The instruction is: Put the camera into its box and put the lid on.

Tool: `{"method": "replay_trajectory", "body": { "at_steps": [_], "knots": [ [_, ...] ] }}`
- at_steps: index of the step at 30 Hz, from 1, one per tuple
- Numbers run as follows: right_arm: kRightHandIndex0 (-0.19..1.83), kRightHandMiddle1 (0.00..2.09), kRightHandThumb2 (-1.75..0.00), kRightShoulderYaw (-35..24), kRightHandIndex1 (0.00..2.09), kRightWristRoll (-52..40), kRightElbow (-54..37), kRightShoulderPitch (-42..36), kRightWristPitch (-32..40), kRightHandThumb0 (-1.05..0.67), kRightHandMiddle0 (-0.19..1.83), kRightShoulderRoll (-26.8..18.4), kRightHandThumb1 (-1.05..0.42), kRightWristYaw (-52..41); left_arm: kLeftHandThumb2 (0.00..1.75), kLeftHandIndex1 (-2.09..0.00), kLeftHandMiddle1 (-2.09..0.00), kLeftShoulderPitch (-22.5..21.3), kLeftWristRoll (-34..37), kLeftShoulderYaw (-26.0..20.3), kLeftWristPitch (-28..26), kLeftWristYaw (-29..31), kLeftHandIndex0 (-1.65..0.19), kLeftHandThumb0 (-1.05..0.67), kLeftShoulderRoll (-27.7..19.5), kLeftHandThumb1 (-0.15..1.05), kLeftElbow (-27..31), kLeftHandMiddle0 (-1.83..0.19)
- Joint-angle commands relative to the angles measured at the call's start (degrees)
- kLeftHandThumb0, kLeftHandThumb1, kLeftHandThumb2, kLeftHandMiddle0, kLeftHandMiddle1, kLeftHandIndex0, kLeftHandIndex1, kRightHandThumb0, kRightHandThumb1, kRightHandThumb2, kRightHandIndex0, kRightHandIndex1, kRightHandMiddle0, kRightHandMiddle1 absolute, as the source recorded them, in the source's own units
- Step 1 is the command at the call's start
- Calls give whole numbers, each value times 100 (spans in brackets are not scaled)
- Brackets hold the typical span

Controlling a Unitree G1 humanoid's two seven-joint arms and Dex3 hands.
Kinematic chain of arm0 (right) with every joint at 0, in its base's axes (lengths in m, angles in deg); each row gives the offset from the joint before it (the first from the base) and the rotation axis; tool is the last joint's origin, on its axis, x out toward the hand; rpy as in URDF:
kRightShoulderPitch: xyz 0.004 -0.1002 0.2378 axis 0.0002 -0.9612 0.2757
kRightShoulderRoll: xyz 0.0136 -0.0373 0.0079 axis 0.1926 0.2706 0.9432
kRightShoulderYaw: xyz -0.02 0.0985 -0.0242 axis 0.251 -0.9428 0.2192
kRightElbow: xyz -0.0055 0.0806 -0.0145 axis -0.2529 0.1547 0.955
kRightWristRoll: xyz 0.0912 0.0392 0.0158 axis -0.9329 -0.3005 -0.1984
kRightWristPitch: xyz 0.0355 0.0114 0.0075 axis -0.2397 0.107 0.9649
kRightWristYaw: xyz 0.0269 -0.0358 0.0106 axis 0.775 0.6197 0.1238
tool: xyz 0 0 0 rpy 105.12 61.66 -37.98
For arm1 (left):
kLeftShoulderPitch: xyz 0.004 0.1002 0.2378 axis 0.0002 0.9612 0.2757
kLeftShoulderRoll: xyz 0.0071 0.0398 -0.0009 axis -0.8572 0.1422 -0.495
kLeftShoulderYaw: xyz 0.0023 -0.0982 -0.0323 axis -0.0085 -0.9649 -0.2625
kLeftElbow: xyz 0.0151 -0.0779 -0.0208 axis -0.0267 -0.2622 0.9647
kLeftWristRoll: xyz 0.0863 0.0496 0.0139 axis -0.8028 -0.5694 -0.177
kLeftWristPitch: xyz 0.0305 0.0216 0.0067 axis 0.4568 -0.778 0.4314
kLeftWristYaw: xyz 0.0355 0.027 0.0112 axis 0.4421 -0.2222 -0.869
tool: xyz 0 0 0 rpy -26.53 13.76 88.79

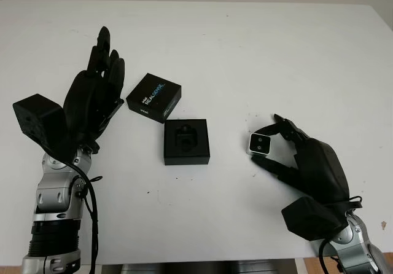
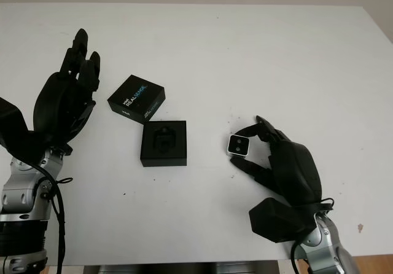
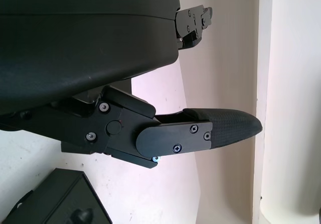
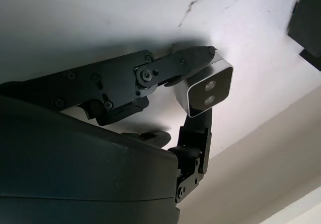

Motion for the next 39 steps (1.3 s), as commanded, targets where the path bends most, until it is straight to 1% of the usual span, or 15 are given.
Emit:
{"method": "replay_trajectory", "body": {
  "at_steps": [1,8,14,18,20,24,26,30,33,39],
  "knots": [
    [41,136,-8,8,4,-199,0,192,47,-38,24,159,-105,-122,53,0,0,38,-14,8,1,9,19,-78,-43,105,82,19],
    [40,136,-6,0,4,-494,-235,601,541,-38,28,387,-104,-557,54,0,0,58,-59,30,43,-10,19,-77,-18,105,72,19],
    [38,152,-5,-18,4,-830,-262,934,682,-36,29,493,-103,-911,54,0,0,58,-71,45,17,-35,19,-77,-5,105,104,19],
    [31,161,-6,6,1,-966,-411,1102,937,-38,26,450,-104,-1281,53,0,0,70,-42,39,16,-15,19,-77,-6,105,104,19],
    [29,163,-6,24,1,-1001,-462,1215,951,-39,26,412,-104,-1464,53,0,0,74,-38,38,-1,-21,19,-77,-5,105,110,19],
    [27,171,-5,51,1,-1005,-517,1427,921,-43,33,385,-104,-1689,53,0,0,75,-40,39,4,-33,19,-77,6,105,116,19],
    [26,174,-5,75,1,-1074,-607,1521,1015,-44,35,401,-103,-1848,53,0,0,69,-42,41,15,-32,19,-77,8,105,112,19],
    [24,174,-5,197,1,-1163,-775,1655,1154,-46,37,458,-103,-2136,53,0,0,57,-37,43,36,-18,19,-77,10,105,95,19],
    [25,175,-5,286,2,-1287,-760,1731,1207,-46,39,585,-102,-2235,53,0,0,54,-32,43,26,-14,19,-77,12,105,95,19],
    [22,175,-6,354,1,-1516,-816,1808,1507,-48,36,693,-103,-2496,53,0,0,64,-44,50,5,-33,19,-77,16,105,125,19]
  ]
}}
